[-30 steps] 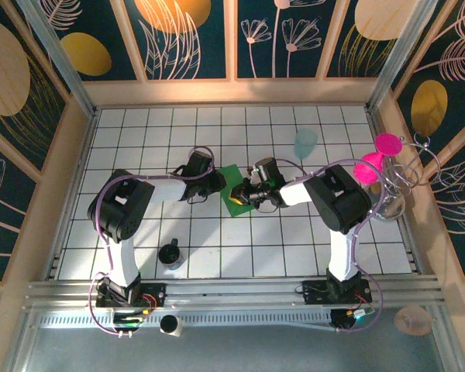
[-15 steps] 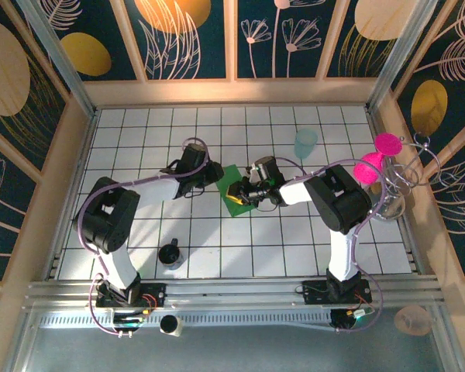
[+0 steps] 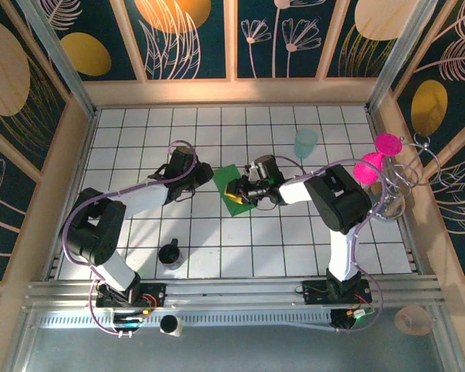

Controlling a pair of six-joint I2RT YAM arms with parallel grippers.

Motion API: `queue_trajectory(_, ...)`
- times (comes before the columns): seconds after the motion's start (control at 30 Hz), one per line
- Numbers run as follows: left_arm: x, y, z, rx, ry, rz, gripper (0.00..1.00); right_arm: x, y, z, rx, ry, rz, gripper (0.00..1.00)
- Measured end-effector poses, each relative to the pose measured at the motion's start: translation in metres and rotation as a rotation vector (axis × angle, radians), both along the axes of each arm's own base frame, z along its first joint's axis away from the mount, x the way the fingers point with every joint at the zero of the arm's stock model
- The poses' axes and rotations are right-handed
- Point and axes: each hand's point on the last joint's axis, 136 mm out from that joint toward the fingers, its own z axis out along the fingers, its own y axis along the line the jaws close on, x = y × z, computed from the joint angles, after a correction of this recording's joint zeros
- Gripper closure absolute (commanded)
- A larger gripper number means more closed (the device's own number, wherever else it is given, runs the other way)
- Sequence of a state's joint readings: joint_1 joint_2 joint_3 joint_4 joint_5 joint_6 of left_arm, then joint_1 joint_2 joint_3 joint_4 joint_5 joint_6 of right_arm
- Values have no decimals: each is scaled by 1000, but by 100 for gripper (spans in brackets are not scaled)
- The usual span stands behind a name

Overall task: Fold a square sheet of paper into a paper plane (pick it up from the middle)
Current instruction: Fold the triangle a second time at the center of the table.

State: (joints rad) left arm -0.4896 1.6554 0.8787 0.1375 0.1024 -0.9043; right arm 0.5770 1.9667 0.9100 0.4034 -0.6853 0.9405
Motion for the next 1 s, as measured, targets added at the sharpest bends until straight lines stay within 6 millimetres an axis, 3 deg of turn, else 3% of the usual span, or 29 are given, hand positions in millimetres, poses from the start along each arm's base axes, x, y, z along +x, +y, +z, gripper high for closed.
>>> queue_trajectory(0.2,-9,-13,0,-27,18,-50,87,-2,-6,-10,-52,17,-11,92)
queue_trajectory(0.33,-20,-29,-3,-35,30,-103,96,-2,-8,-13,-76,26,-10,98)
queue_trajectory(0.6,-42,-57,-35,-29,108,-193,100,-2,-8,-14,-93,44,-4,100)
queue_trajectory(1.0,-46,-58,-53,-16,152,-205,100,-2,-8,-14,-92,47,-5,100)
